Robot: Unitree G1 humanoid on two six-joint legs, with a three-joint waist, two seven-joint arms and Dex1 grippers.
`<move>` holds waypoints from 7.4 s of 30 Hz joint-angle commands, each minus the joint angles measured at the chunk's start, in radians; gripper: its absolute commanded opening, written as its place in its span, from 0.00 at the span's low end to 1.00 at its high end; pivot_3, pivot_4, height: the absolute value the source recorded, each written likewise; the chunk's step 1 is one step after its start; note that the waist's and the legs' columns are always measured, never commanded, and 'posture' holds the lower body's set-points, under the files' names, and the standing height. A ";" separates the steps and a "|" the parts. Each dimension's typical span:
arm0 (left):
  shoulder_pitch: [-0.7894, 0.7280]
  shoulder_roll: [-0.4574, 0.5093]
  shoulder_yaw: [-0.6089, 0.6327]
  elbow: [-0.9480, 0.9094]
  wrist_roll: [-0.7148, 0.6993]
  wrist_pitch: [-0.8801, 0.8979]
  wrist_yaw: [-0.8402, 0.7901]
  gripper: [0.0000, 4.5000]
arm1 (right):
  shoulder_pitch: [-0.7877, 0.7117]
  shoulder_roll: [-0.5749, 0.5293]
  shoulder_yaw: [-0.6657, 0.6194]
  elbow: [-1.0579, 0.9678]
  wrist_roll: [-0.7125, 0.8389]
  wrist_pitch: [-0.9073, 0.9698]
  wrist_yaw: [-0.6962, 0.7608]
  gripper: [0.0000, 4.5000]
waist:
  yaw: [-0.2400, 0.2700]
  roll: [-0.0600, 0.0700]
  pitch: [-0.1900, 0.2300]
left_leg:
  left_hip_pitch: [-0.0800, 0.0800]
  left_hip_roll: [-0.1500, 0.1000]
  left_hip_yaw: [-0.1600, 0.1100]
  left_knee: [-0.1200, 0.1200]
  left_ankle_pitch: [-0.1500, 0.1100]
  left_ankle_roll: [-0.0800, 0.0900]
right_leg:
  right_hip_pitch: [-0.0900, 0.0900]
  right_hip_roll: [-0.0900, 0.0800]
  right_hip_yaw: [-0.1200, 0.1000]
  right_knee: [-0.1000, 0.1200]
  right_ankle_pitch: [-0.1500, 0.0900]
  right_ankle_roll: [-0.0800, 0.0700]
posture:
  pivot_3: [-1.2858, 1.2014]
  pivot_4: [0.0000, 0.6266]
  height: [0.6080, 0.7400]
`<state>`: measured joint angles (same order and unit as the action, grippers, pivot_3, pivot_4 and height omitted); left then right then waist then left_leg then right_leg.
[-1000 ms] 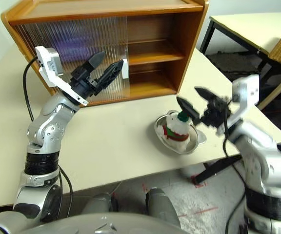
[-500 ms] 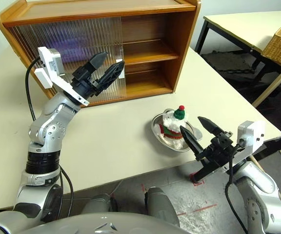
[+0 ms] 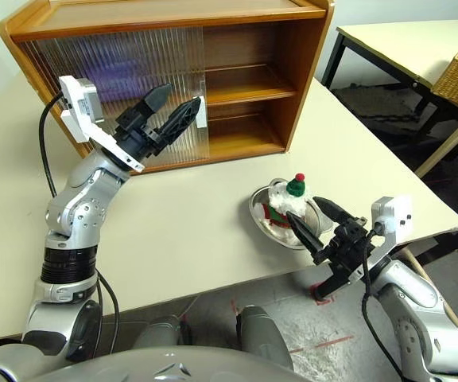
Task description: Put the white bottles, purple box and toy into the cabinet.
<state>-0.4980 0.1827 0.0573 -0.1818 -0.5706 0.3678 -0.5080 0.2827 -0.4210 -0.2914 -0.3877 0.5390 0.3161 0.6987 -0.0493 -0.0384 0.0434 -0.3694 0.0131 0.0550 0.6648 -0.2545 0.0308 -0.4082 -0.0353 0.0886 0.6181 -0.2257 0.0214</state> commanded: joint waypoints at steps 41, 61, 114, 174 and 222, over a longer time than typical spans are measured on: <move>-0.004 0.004 -0.010 -0.003 0.007 -0.009 0.011 1.00 | -0.211 -0.041 -0.047 0.101 0.130 0.009 0.021 0.02 | 0.011 -0.001 -0.001 | 0.000 0.000 0.000 0.002 0.002 0.003 | 0.001 0.000 0.001 0.002 0.002 0.003 | 0.51 0.00 1.00; 0.014 0.002 -0.003 -0.022 0.016 -0.007 0.021 1.00 | -0.916 -0.099 0.102 0.503 0.014 0.052 -0.017 0.02 | 0.012 -0.002 -0.001 | 0.000 0.000 0.000 0.002 0.003 0.005 | -0.001 0.001 0.001 0.001 0.004 0.004 | 0.53 0.00 1.00; 0.076 0.024 0.012 -0.126 0.011 0.009 0.117 1.00 | -1.620 0.104 0.204 1.699 -0.528 -0.366 -0.165 0.02 | 0.016 -0.002 -0.002 | 0.002 0.003 -0.001 0.001 0.003 0.005 | -0.001 -0.001 0.001 0.003 0.007 -0.001 | 0.58 0.00 1.00; 0.041 -0.008 -0.016 -0.063 -0.008 0.034 0.042 1.00 | -0.445 -0.038 -0.466 0.376 0.761 0.710 -0.243 1.00 | 0.000 -0.001 -0.002 | 0.000 0.000 0.000 0.001 0.003 0.005 | 0.001 0.001 0.002 0.001 0.003 0.002 | 0.52 0.00 1.00; 0.035 0.017 0.007 -0.070 -0.013 0.036 0.052 1.00 | -0.127 0.065 -0.366 0.464 1.060 0.773 -0.362 1.00 | 0.013 -0.001 -0.002 | -0.002 0.003 0.000 0.000 0.003 0.005 | 0.001 0.000 0.002 -0.002 0.000 -0.002 | 0.54 0.00 1.00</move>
<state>-0.4555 0.1996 0.0659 -0.2601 -0.5830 0.4077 -0.4495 0.1427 -0.3459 -0.6753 0.0941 1.5898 1.0794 0.3381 -0.0363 -0.0394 0.0419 -0.3714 0.0160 0.0546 0.6649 -0.2517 0.0355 -0.4074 -0.0349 0.0910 0.6156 -0.2259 0.0196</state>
